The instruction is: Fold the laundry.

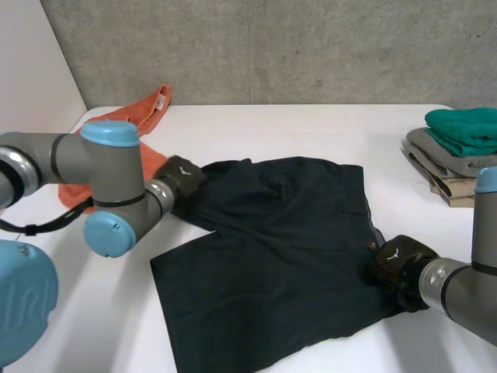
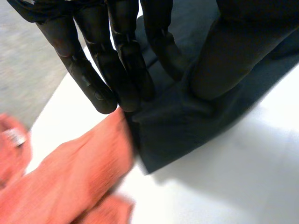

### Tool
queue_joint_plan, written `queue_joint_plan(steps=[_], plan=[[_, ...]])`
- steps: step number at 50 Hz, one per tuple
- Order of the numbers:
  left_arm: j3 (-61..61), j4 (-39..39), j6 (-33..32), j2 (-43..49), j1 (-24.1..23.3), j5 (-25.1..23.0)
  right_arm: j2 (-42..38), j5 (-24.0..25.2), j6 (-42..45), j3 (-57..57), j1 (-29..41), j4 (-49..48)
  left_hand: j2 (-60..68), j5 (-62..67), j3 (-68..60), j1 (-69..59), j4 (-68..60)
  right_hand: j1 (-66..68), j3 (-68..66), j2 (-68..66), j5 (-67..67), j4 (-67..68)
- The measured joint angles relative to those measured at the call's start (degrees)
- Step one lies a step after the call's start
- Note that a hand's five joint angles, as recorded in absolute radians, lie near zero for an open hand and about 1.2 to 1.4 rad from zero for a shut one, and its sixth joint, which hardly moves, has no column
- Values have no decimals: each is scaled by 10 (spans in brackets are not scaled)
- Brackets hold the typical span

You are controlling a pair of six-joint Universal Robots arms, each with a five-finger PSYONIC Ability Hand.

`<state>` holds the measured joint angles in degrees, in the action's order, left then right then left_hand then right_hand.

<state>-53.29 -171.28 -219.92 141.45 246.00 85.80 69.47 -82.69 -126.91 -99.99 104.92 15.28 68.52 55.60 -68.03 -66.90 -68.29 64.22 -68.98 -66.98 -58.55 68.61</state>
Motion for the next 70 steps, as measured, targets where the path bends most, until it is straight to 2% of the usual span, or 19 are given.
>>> queue_joint_plan(steps=[4, 10, 20, 22, 23, 24, 25, 26, 28, 36, 40, 48, 53, 60, 67, 68, 69, 70], plan=[[-45, -36, 19, -39, 3, 49, 2, 0, 0, -1, 2, 0, 0, 0, 0, 0, 0, 0, 0, 0, 0, 0], [-124, -80, 47, -93, 10, 72, 4, -1, 0, -2, 3, 0, 0, 0, 0, 0, 0, 0, 0, -2, 0, 0], [-199, -48, 57, -139, 5, 108, 12, -2, 0, -5, 9, 0, 0, 0, 0, 0, 0, 0, 0, -2, 0, 0], [-204, -36, 58, -143, -1, 115, 13, -2, 0, -5, 11, 0, -59, -29, 56, 41, 58, 0, 0, -2, 0, 0], [-205, -31, 58, -145, -4, 115, 14, -2, 0, -6, 12, 0, -228, -181, 221, 224, 216, 0, 0, -2, 0, 0], [-204, -29, 58, -145, -7, 113, 15, -2, -1, -6, 12, 0, -300, -266, 292, 313, 298, 0, 0, -2, 0, 0], [-204, -28, 57, -146, -8, 112, 15, -2, -1, -6, 12, 0, -300, -266, 292, 313, 298, 0, 0, -2, 0, 0], [-202, -27, 57, -146, -10, 105, 15, -3, -1, -6, 13, 0, -365, -334, 358, 370, 362, 0, 0, -2, 0, 0], [-197, -30, 56, -147, -12, 90, 16, -3, -1, -7, 12, 0, -381, -358, 373, 372, 382, 0, 0, -2, 0, 0], [-170, -52, 53, -141, -7, 20, 19, -1, -1, -7, 7, 0, -393, -373, 385, 373, 392, 0, 0, -2, 0, 0], [-158, -56, 49, -130, -7, 0, 19, 0, -1, -7, 6, 0, -403, -384, 398, 386, 407, 0, 0, -2, 0, 0], [-122, -61, 42, -86, -8, -59, 15, 0, -1, -7, 7, -1, -408, -391, 403, 389, 411, 0, 0, -2, 0, 0], [-74, -70, 56, -48, -15, -114, 11, -2, 0, -7, 8, -3, -408, -391, 403, 389, 411, 0, 0, -2, 0, 0], [17, -68, 83, 21, -30, -128, 9, -1, 1, -7, 2, -4, -415, -397, 409, 395, 419, 0, 0, -2, 0, 0], [82, -62, 63, 76, -33, -98, 6, 0, 1, -6, -2, -4, -365, -338, 360, 338, 363, 0, 0, -2, 0, 0], [92, -60, 58, 84, -32, -89, 5, 0, 1, -6, -3, -4, -263, -237, 258, 222, 260, 0, 0, -2, 0, 0], [92, -60, 58, 84, -32, -89, 5, 0, 1, -6, -3, -4, -263, -237, 258, 222, 260, 0, 0, -2, 0, 0], [118, -55, 41, 103, -29, -54, 4, 0, 2, -5, -4, -4, -41, -31, 38, 7, 44, 0, 0, -2, 0, 0]])
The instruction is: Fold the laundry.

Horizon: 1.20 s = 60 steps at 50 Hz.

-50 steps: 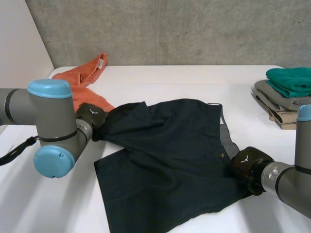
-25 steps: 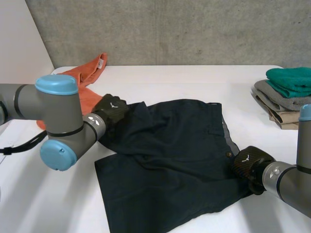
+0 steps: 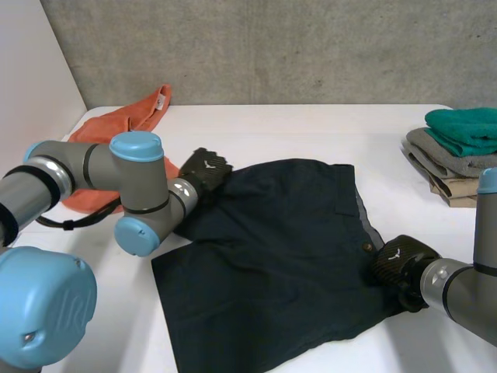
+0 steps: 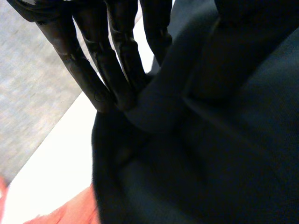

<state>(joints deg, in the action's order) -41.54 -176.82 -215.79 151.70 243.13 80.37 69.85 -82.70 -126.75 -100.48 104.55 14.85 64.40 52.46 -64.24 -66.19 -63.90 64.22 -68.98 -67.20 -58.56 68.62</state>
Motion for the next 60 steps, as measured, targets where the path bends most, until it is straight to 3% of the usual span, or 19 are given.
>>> queue_joint_plan(steps=[5, 10, 11, 12, 13, 15, 18, 27, 34, 38, 45, 52, 60], plan=[[38, 16, -52, 22, 5, 107, -3, 0, 0, 2, -1, 0, 37, 20, -38, -7, -44, 0, 0, 0, 0, 0], [28, 20, -91, 11, 6, 164, -7, -2, 1, 4, 1, 0, 32, 20, -32, -3, -37, 0, 0, 0, 0, 0], [20, 18, -95, 4, 6, 166, -8, -2, 1, 4, 2, 0, -46, -23, 45, 59, 41, 0, 0, 0, 0, 0], [15, 16, -96, -1, 6, 165, -8, -2, 0, 4, 2, 0, -46, -23, 45, 59, 41, 0, 0, 0, 0, 0], [7, 13, -96, -7, 5, 161, -8, -3, 0, 4, 3, 0, -209, -159, 194, 239, 193, 0, 0, 0, 0, 0], [-13, 4, -91, -24, 3, 148, -7, -3, -1, 3, 6, 0, -364, -332, 359, 409, 361, 0, 0, 0, 0, 0], [-43, -13, -77, -52, -1, 127, -6, -3, -3, 3, 8, 0, -506, -483, 503, 543, 502, 0, 0, 0, 0, 0], [-124, -39, -25, -167, -6, 140, 5, 1, -19, 2, 12, -1, -527, -501, 522, 549, 523, 0, 0, 1, 0, 0], [-250, -5, 27, -315, -5, 161, 29, 6, -45, 0, 27, -1, -527, -501, 522, 549, 523, 0, 0, 1, 0, 0], [-340, 26, 62, -396, -10, 147, 45, 7, -64, 3, 34, -1, -523, -498, 518, 544, 519, 0, 0, 1, 0, 0], [-549, 82, 141, -526, -53, 102, 62, 7, -130, 21, 35, 2, -405, -383, 404, 415, 398, 0, 0, 1, 0, 0], [-664, 81, 186, -564, -124, 102, 59, 6, -224, 42, 36, 0, -363, -339, 361, 379, 353, 0, 0, 1, 0, 0], [-689, 70, 204, -533, -184, 141, 45, 0, -299, 71, 35, -3, -400, -389, 397, 417, 400, 0, 0, 1, 0, 0]])
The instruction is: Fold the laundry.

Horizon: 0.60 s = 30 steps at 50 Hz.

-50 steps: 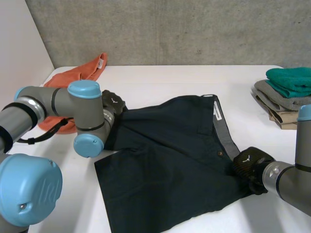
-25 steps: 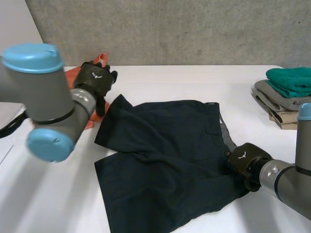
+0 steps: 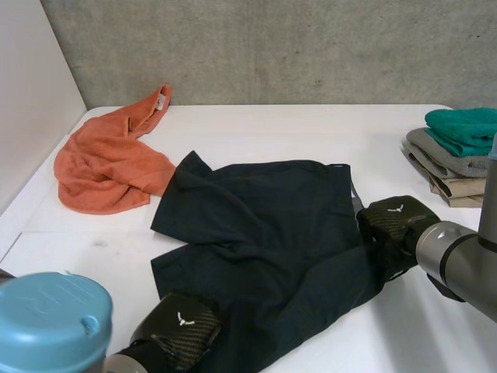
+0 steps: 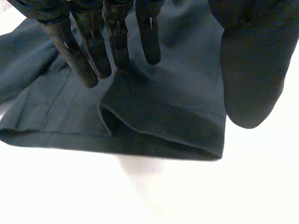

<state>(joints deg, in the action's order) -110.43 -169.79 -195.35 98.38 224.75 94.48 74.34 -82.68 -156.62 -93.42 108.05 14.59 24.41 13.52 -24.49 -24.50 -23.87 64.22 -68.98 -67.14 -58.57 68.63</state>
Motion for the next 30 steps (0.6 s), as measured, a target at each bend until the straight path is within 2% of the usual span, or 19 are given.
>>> queue_joint_plan(steps=[5, 18, 20, 22, 23, 26, 30], plan=[[6, -15, 2, 27, -10, 28, -10, -11, -30, 14, -6, 0, -51, -50, 51, 47, 47, 0, 0, 0, 0, 0], [25, -67, -8, 61, -27, 43, -19, -38, -76, 32, -15, -14, -28, -22, 31, 25, 25, 0, 0, 0, 0, 0], [29, -75, -10, 66, -31, 51, -20, -41, -79, 33, -15, -14, 119, 127, -117, -139, -125, 0, 0, 0, 0, 0], [32, -85, -11, 69, -33, 60, -20, -42, -81, 33, -15, -14, 164, 172, -163, -187, -171, 0, 0, 0, 0, 0], [33, -96, -13, 70, -35, 68, -20, -43, -80, 33, -14, -12, 367, 368, -361, -359, -370, 0, 0, 0, 0, 0], [34, -123, -22, 69, -36, 88, -18, -42, -68, 32, -14, -5, 423, 434, -429, -398, -440, 0, 0, 0, 0, 0], [31, -148, -43, 61, -35, 107, -7, -36, -11, 20, -17, 20, 427, 435, -432, -398, -444, 0, 0, 0, 0, 0]])
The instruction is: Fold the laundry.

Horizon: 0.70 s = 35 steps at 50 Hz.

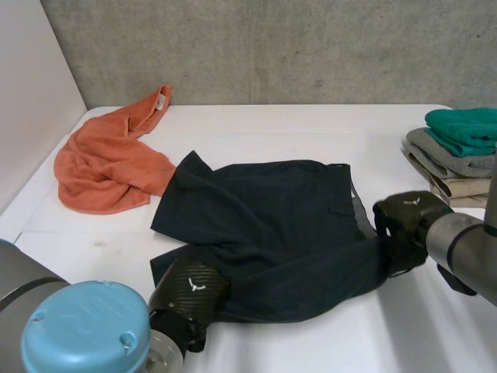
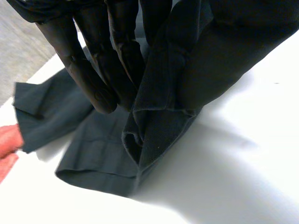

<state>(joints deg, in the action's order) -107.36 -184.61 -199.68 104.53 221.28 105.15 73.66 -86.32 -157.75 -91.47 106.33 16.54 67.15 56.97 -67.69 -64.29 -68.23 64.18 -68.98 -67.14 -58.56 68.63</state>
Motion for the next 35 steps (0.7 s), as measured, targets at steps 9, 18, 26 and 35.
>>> queue_joint_plan(steps=[9, 18, 26, 35], plan=[[-30, 69, -57, -41, 4, -24, 69, 25, 350, -101, -56, 108, 0, 0, 0, 0, 0, 0, 0, 0, 0, 0], [-31, 221, -42, -67, 3, -76, 93, 39, 517, -161, -94, 157, 14, 9, -5, 0, -2, 0, 0, 0, -2, 0], [58, 213, -42, -37, 42, -62, 61, 41, 368, -93, -52, 96, 14, 9, -5, -10, -3, 0, 0, 0, -6, 0], [178, 135, -63, 37, 98, -70, 22, 23, 254, -22, -23, 2, 14, 9, -5, -11, -3, 0, 0, 0, -8, 0]])
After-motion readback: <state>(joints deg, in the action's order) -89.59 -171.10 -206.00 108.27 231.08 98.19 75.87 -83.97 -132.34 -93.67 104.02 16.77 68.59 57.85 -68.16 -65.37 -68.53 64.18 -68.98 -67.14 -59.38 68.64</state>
